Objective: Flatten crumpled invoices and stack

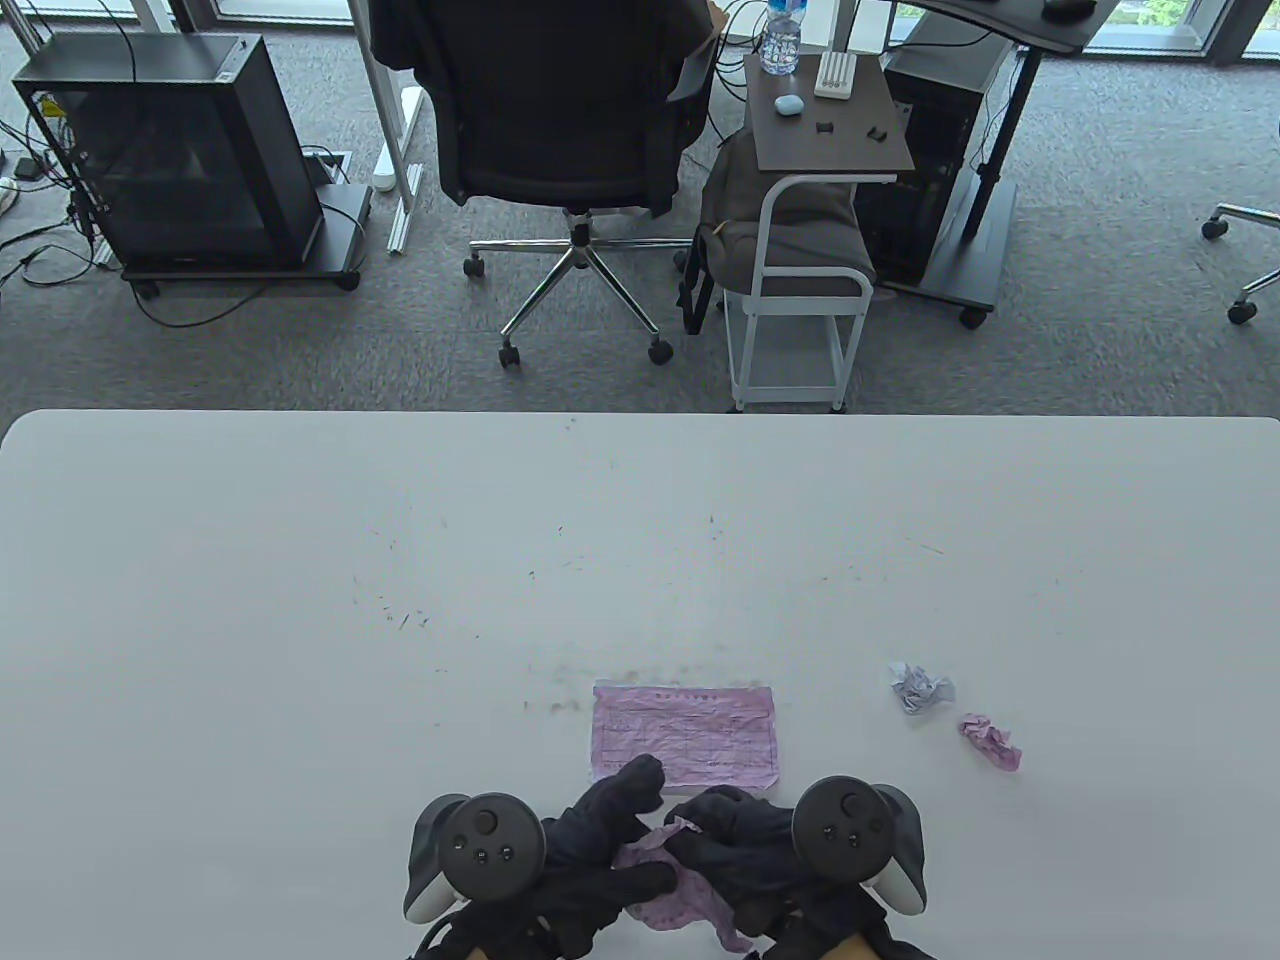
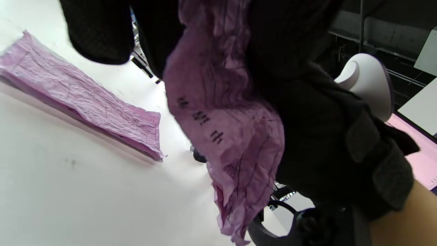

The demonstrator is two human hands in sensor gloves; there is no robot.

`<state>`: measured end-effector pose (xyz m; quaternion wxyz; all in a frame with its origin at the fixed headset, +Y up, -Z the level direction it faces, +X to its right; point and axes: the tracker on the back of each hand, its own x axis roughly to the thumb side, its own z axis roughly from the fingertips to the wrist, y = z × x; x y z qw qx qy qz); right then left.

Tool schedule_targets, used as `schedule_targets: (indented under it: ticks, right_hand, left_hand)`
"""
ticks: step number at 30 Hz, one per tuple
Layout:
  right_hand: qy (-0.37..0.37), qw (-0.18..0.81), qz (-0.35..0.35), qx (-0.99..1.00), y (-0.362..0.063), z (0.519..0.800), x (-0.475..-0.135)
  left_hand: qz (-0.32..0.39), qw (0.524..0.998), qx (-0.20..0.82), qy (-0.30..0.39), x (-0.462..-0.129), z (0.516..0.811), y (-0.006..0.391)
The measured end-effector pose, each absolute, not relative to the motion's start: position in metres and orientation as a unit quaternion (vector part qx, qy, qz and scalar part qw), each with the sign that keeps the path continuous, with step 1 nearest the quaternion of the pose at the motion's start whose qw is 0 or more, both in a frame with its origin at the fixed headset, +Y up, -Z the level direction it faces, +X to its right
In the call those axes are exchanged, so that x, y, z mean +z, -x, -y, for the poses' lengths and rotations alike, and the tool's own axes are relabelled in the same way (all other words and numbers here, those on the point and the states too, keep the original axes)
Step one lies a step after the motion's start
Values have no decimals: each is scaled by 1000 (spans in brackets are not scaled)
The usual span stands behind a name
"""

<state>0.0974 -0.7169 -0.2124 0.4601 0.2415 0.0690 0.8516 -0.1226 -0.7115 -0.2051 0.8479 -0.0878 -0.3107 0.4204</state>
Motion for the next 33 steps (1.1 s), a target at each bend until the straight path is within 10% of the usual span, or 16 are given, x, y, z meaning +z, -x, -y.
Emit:
schedule_targets:
  ticks: [11,19,33]
  right_hand:
    - [-191,438,-46,877,-116,716,-217]
    - [-256,384,-74,884,-98,717,-213]
    - [-243,504,-137,817,-104,726,-219]
  left_hand:
    - [229,882,408,65,-213,716,138]
    - [368,886,274,69,-202,703,112]
    - [349,868,348,66,-201,702,113]
